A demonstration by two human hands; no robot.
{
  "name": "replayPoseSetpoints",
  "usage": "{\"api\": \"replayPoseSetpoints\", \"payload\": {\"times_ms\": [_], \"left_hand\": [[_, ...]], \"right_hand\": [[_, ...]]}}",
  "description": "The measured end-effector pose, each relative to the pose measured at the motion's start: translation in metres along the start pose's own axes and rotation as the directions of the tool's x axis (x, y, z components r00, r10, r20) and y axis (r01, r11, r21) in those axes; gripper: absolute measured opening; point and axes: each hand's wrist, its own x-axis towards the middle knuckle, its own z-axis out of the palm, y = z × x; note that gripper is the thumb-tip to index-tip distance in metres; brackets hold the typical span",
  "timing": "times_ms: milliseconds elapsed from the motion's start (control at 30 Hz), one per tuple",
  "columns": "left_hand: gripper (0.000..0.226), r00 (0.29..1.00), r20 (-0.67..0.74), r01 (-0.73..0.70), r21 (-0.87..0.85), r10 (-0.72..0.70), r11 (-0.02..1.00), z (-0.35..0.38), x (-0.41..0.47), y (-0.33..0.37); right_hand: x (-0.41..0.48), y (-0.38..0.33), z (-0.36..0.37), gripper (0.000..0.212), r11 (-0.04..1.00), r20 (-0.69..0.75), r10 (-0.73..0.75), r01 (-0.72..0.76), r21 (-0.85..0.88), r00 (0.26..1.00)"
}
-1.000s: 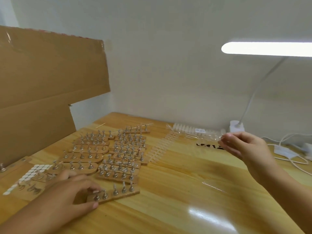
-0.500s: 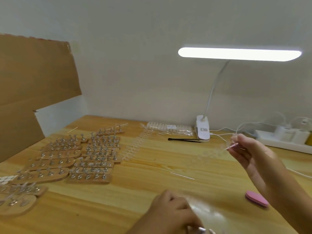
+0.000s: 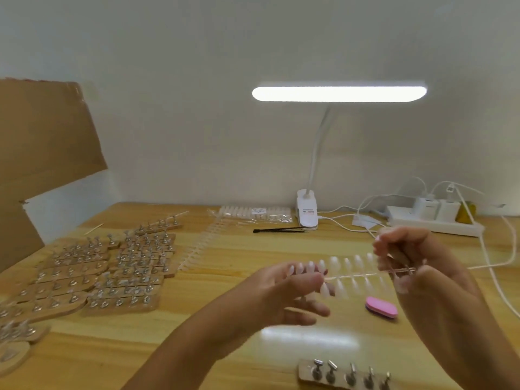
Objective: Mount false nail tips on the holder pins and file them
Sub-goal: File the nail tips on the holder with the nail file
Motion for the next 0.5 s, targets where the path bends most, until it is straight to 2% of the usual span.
{"api": "replayPoseSetpoints", "payload": {"times_ms": [33,100,167,267,367,500], "left_hand": [[0.043,1.000,-0.003,-0.021,-0.137,0.021,0.990,0.004,-0.001,-0.003],[0.027,0.991,-0.118,-0.096,-0.282,0.065,0.954,0.007,-0.001,-0.010],[0.029,0.963,-0.262,-0.150,-0.319,0.065,0.936,0.012,0.000,-0.017],[0.042,0.926,-0.376,-0.168,-0.322,0.037,0.932,0.020,-0.001,-0.026],[0.040,0.940,-0.341,-0.117,-0.306,0.007,0.945,0.024,-0.002,-0.027],[0.025,0.979,-0.204,-0.057,-0.191,0.017,0.980,0.019,-0.006,-0.021]], "right_hand": [[-0.001,0.000,0.001,0.046,0.999,-0.015,0.003,-0.003,-0.032,1.000],[-0.002,0.002,0.003,0.046,0.994,-0.085,0.005,-0.015,-0.110,0.996],[-0.002,0.007,0.005,0.044,0.989,-0.183,0.090,-0.110,-0.102,0.979],[-0.004,0.011,0.011,0.046,0.940,-0.148,0.317,-0.331,-0.083,0.937],[-0.005,0.010,0.017,0.025,0.928,-0.124,0.326,-0.343,-0.147,0.937],[-0.006,0.006,0.017,0.024,0.928,-0.079,0.287,-0.298,-0.225,0.955]]}}
